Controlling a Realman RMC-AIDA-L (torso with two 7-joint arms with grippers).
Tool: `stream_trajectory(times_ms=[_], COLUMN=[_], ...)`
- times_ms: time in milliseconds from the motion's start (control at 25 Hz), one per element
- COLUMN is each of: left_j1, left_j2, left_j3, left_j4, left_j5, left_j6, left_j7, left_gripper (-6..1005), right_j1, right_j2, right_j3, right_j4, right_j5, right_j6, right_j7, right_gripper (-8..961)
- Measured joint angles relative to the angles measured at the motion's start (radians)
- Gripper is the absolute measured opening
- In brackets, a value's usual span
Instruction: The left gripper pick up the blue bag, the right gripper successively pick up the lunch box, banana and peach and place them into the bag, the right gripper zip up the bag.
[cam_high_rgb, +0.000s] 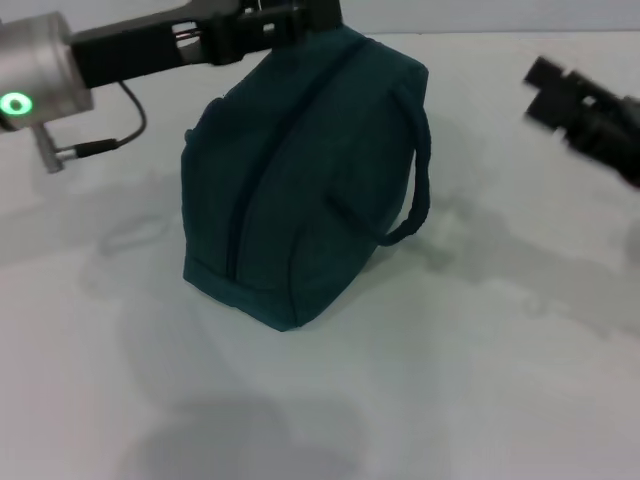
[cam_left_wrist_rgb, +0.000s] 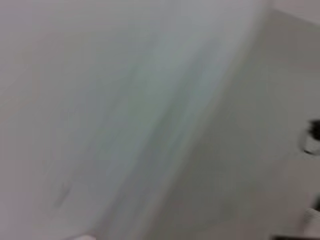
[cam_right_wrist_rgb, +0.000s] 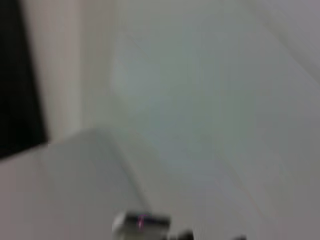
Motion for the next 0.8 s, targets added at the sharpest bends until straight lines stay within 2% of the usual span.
stream_trajectory(times_ms=[80,200,400,440,600,800], left_j1=[0.017,0.049,0.149,0.186,0.237,0.263], left_j2=[0.019,0.030,0.042,0.050,0.053,0.058], left_j3=[0.000,0.000,0.002,0.007,0.010,0.009], left_j4=[0.037,0.082,0.146,0.144,0.128,0.030], left_j5=[-0.002,-0.002,0.003,0.020,0.084,0.157], left_j6=[0.101,0.185,0.229,0.234,0.245,0.279], left_j7=[0.003,0.013,0.075,0.136,0.248,0.366], left_gripper=[870,875,882,883,882,880], right_j1=[0.000,0.000,0.013,0.017,0.018,0.018], right_j2=[0.000,0.001,0.015,0.021,0.034,0.066], right_j3=[0.000,0.001,0.000,0.001,0.000,-0.005], right_j4=[-0.038,-0.077,-0.096,-0.098,-0.099,-0.099], right_j5=[-0.064,-0.144,-0.273,-0.316,-0.371,-0.461], right_j6=[0.000,0.002,0.001,0.006,0.028,0.089], right_j7=[-0.027,-0.068,-0.151,-0.180,-0.218,-0.256], right_gripper=[855,857,860,861,863,867])
